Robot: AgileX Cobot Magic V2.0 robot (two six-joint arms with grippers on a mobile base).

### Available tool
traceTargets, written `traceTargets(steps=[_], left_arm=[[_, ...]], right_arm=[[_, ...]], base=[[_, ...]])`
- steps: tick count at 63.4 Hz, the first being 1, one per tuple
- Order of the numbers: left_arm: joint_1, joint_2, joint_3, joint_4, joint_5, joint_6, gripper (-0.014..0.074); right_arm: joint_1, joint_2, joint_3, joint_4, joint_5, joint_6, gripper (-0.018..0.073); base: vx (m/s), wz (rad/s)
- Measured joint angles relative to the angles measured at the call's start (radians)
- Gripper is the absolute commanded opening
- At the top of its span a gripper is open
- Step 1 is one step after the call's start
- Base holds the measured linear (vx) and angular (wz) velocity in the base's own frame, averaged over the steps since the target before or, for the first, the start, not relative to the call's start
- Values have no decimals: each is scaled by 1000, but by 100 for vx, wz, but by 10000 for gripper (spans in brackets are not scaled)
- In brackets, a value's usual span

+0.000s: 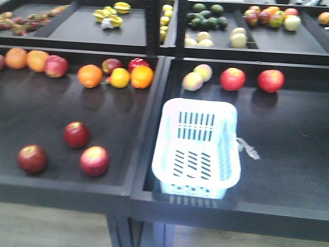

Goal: Pick three apples into basket with both arms
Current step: 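Drive the base alongside the fruit table toward the light-blue basket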

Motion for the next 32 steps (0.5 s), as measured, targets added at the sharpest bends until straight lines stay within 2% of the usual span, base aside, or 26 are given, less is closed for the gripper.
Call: traceTargets(steps=[32], left_arm=[[0,0,0,0,0,0,-6]], right_arm=[[0,0,0,0,0,0,-9]], base=[[11,-20]])
